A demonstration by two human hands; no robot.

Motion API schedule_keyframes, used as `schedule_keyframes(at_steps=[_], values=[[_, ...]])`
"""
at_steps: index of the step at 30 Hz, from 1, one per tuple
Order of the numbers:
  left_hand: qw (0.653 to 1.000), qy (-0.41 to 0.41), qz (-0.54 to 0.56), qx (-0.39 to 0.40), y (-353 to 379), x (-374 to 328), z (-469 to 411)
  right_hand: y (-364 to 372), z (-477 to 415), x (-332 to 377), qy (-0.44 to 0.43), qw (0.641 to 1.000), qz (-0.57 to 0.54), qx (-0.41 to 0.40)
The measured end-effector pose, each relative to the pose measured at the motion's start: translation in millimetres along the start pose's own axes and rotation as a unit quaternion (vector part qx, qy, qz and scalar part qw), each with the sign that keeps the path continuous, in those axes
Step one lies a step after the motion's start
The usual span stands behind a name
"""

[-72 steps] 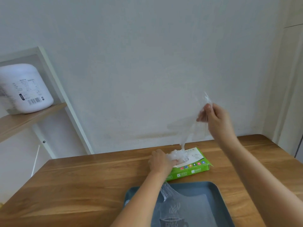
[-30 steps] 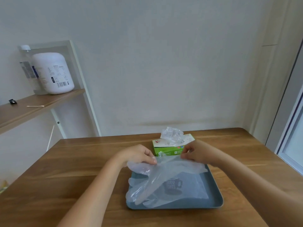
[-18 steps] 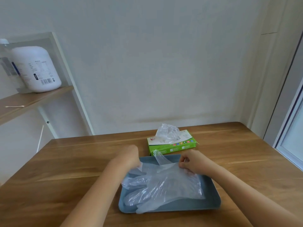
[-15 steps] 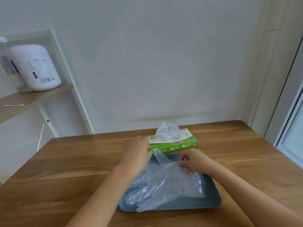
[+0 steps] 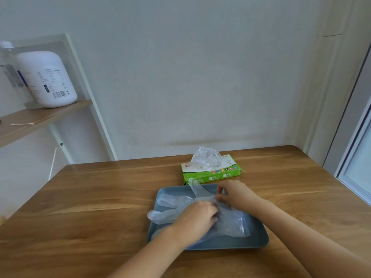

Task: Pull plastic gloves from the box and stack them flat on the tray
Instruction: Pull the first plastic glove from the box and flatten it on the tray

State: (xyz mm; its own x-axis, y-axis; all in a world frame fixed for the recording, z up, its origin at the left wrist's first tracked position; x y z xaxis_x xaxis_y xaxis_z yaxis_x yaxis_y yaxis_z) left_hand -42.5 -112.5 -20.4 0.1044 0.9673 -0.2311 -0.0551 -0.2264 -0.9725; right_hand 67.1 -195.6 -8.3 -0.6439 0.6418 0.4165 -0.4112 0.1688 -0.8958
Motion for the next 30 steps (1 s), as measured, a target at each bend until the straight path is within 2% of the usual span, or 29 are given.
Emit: schedule_keyframes(at_steps=[4,8,10,12,14,16,18,23,25,30], values=[[0.999,-0.006,0.035,0.011,2,10,1,0,-2,2,0.018,1.000,0.013,0.003],[0.998,-0.010,-0.039,0.055,-1,19,0,1,-5,0,0.036,0.999,0.016,0.003],[0.995,-0.037,-0.037,0.089,1,27,1,-3,-1,3,0.042,0.998,0.046,-0.015],[0.991,-0.060,-0.023,0.113,6,34,2,-6,9,10,0.016,0.990,0.119,-0.074],[0.989,-0.076,-0.017,0.126,10,36,4,2,23,25,-0.069,0.982,0.148,-0.097],[0.988,-0.094,-0.009,0.125,12,36,5,22,37,37,-0.145,0.983,0.110,-0.035],[0.987,-0.108,-0.011,0.120,13,36,7,36,45,35,-0.157,0.986,0.061,0.021],[0.982,-0.128,-0.015,0.139,13,44,16,34,52,3,-0.093,0.972,0.168,0.136],[0.979,-0.136,-0.007,0.153,10,51,26,31,53,0,-0.087,0.961,0.209,0.157],[0.964,-0.168,-0.008,0.204,-6,67,50,10,45,-10,-0.031,0.952,0.229,0.202]])
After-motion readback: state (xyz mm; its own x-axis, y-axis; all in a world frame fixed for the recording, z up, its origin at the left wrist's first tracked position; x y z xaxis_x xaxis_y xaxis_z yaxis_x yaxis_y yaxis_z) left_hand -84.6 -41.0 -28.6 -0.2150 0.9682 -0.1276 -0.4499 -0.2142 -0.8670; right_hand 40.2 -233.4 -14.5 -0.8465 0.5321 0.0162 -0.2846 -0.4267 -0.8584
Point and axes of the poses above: each hand's wrist, its own z-axis away from the middle knuckle, its own y-axis out of the palm, x = y × z, the point moved 4 cm from there along -z, towards the middle knuckle, and after that the axes turned 7 degrees about x, right-handed, at the moved point
